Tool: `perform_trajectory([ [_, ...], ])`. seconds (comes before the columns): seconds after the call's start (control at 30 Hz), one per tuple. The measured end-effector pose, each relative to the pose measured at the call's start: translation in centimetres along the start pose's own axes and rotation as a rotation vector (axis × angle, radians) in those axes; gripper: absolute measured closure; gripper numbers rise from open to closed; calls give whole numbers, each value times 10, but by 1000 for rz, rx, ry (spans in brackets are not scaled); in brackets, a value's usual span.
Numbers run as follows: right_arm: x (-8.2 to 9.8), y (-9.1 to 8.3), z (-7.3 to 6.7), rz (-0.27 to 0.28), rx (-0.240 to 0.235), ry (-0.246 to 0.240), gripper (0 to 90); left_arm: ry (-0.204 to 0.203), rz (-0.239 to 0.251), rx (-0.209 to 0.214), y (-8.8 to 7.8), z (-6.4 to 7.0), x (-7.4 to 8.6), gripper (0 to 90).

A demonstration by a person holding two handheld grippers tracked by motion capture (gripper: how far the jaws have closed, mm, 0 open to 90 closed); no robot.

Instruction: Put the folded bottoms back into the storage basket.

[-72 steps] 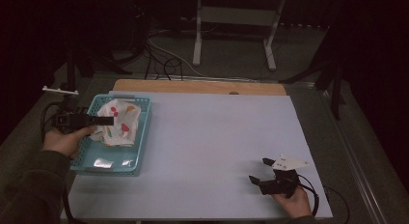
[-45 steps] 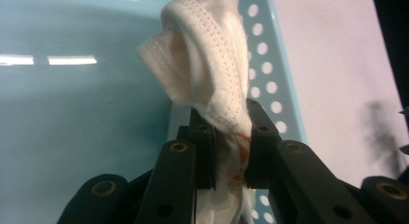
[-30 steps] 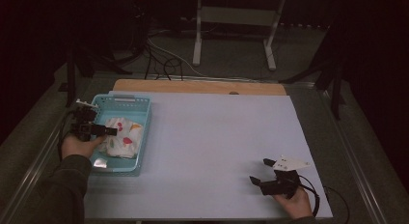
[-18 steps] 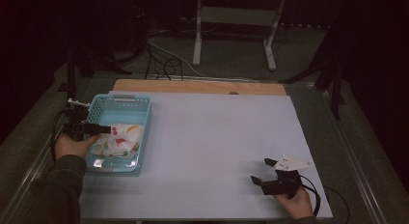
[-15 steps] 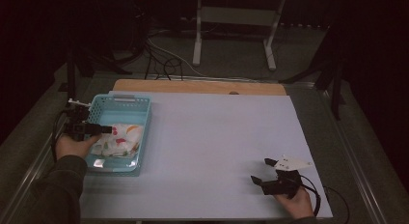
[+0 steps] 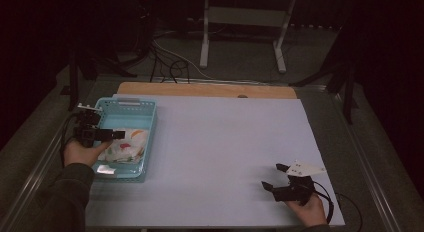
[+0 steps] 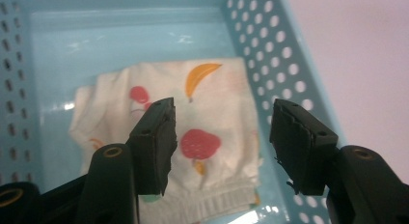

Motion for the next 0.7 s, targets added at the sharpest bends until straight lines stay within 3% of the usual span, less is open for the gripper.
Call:
perform_trajectory([
  [0.43, 0, -1, 1, -3, 7, -2, 149, 45, 29, 89, -8, 24, 1, 382],
  [0.7, 1, -1, 2, -9, -2, 4, 149, 94, 36, 155, -5, 47, 5, 323],
])
Point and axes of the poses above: each handheld gripper's, and its own axes: y roughly forward along the jaws, x roughly out of its underside, z roughly to its right, the point moved 6 cm from there along y, roughly forward along the jaws, and after that the axes turned 12 degrees about -y, right-handed, at the moved point
